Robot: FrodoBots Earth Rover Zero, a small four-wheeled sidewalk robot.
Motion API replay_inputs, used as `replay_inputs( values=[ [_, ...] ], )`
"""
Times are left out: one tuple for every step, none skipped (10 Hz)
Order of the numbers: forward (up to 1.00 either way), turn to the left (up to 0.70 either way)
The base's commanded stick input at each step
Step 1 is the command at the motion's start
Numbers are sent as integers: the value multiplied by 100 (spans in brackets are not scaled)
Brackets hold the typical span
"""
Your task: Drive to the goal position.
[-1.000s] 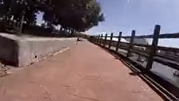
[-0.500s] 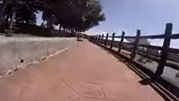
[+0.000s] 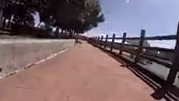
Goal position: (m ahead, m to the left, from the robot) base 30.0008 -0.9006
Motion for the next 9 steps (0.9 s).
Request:
replay_inputs(
  values=[
    [100, 0],
    [100, 0],
    [100, 0],
    [100, 0],
    [100, 0],
    [100, 0],
    [100, 0],
    [100, 0],
    [100, 0]
  ],
)
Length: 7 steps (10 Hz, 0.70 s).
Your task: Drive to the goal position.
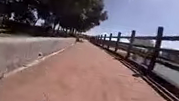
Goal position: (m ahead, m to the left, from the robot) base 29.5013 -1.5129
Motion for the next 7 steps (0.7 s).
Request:
replay_inputs(
  values=[
    [100, 0],
    [100, 0],
    [100, 0],
    [100, 0],
    [100, 0],
    [100, 0],
    [100, 0]
  ],
)
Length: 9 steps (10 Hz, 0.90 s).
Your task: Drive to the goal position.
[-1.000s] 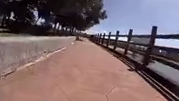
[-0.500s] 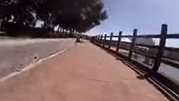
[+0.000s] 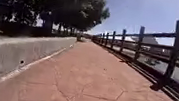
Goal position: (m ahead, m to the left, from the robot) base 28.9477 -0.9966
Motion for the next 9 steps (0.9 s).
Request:
replay_inputs(
  values=[
    [100, 0],
    [100, 0],
    [100, 0],
    [100, 0],
    [100, 0],
    [100, 0],
    [100, 0],
    [100, 0],
    [100, 0]
  ],
)
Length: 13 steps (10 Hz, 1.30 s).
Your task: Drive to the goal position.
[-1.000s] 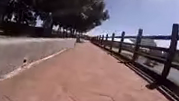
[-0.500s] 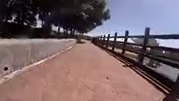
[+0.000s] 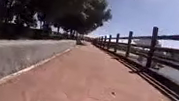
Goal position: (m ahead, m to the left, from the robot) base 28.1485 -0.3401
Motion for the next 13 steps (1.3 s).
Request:
replay_inputs(
  values=[
    [100, 0],
    [100, 0],
    [100, 0],
    [100, 0],
    [100, 0],
    [100, 0],
    [100, 0],
    [100, 0],
    [100, 0],
    [100, 0],
    [100, 0],
    [100, 0],
    [100, 0]
  ],
)
